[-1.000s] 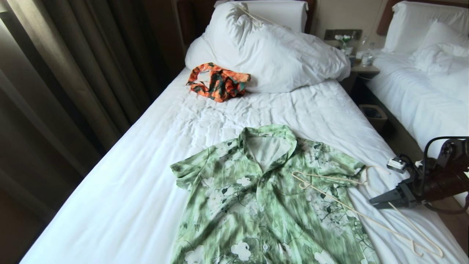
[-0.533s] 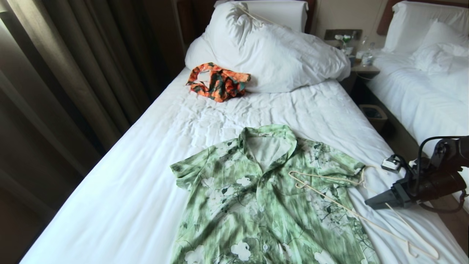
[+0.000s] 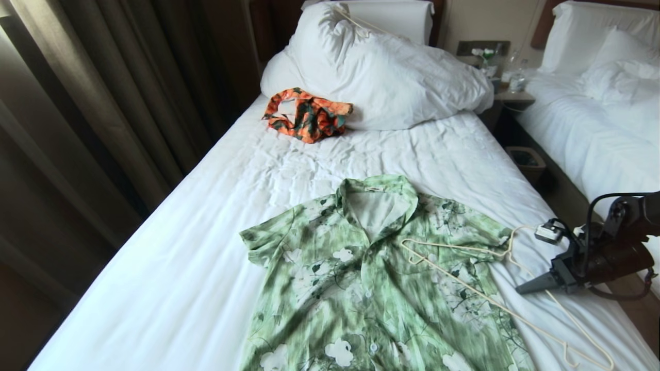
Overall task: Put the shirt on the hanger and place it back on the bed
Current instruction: Lift the shirt and hanger
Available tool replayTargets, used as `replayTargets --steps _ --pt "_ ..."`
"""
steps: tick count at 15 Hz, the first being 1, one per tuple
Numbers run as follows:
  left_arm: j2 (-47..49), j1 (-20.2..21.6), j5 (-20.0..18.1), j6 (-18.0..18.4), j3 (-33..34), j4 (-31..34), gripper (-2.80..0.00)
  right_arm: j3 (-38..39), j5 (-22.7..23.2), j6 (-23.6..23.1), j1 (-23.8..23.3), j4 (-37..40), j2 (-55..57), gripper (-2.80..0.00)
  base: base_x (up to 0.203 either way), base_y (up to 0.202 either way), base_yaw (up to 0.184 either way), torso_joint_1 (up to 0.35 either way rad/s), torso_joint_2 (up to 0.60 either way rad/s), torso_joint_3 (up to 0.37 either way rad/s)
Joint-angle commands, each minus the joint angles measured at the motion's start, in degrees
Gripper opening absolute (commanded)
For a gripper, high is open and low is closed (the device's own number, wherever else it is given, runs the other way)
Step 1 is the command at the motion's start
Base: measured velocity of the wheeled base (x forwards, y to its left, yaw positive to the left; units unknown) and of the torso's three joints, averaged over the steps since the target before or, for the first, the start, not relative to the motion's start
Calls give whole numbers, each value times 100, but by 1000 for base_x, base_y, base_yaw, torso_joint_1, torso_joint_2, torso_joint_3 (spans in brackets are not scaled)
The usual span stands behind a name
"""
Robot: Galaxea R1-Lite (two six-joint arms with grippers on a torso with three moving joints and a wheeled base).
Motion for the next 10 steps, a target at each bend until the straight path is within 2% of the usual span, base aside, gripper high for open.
replayTargets --steps 1,10 --pt "-1 1 2 -4 8 -2 -280 1 37 -27 -19 27 -39 -280 0 0 0 0 0 0" --pt "-1 1 2 -4 9 -2 -280 272 34 -48 -180 36 -904 -280 0 0 0 0 0 0"
